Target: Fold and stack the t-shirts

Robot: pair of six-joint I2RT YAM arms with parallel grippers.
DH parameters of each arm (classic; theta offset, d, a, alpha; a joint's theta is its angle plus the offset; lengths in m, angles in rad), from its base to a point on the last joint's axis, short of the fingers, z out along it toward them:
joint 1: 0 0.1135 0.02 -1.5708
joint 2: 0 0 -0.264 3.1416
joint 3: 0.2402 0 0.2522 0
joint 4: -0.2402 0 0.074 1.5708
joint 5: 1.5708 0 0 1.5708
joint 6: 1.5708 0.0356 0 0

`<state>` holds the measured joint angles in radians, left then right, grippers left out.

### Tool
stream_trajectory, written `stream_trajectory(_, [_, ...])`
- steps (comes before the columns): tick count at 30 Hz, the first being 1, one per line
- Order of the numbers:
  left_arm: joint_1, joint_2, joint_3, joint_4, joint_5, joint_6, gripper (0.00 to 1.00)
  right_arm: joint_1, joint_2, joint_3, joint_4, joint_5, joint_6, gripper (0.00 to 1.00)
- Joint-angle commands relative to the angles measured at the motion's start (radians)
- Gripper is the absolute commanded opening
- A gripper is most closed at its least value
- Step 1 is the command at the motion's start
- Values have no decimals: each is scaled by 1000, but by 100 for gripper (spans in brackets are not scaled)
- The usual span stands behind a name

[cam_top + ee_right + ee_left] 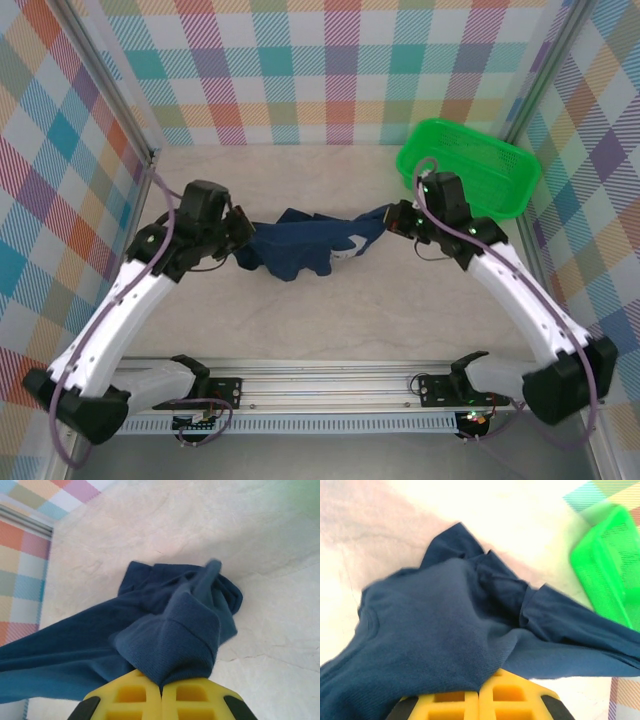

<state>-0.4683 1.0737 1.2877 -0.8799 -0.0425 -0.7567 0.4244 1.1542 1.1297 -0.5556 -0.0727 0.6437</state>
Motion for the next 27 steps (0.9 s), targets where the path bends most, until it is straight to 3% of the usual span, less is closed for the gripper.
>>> stream_trajectory(1, [8, -60, -58, 39, -30, 86, 0, 6, -51, -27, -42, 34, 26, 0])
stream_trajectory(5, [40, 97, -74, 126, -1, 97, 0, 2, 74, -22, 4, 31, 25, 0])
stream_trajectory(11, [126, 510, 28, 235, 40, 112, 1, -6, 447, 104, 38, -4, 47, 0])
stream_trajectory(13, [132, 619, 113, 210, 49, 138, 21, -14, 573, 185, -16, -14, 43, 0])
stream_trajectory(14, [131, 640, 141, 188, 50, 138, 26, -17, 620, 219, -46, -19, 39, 0])
stream_trajectory(17, [105, 572, 95, 143, 16, 129, 48, -21, 707, 292, -118, -17, 23, 1])
stream_trajectory(18, [93, 518, 47, 130, 4, 126, 53, -21, 705, 290, -118, -11, 18, 6])
stream_trajectory(21, [83, 347, -129, 85, 46, 90, 53, -21, 662, 272, -122, 4, 4, 28])
stream_trajectory(24, [57, 195, -343, 98, 163, 9, 49, -19, 572, 236, -137, 30, 3, 46])
stream_trajectory(27, [14, 135, -485, 151, 232, -85, 49, -19, 465, 181, -147, 63, 9, 53])
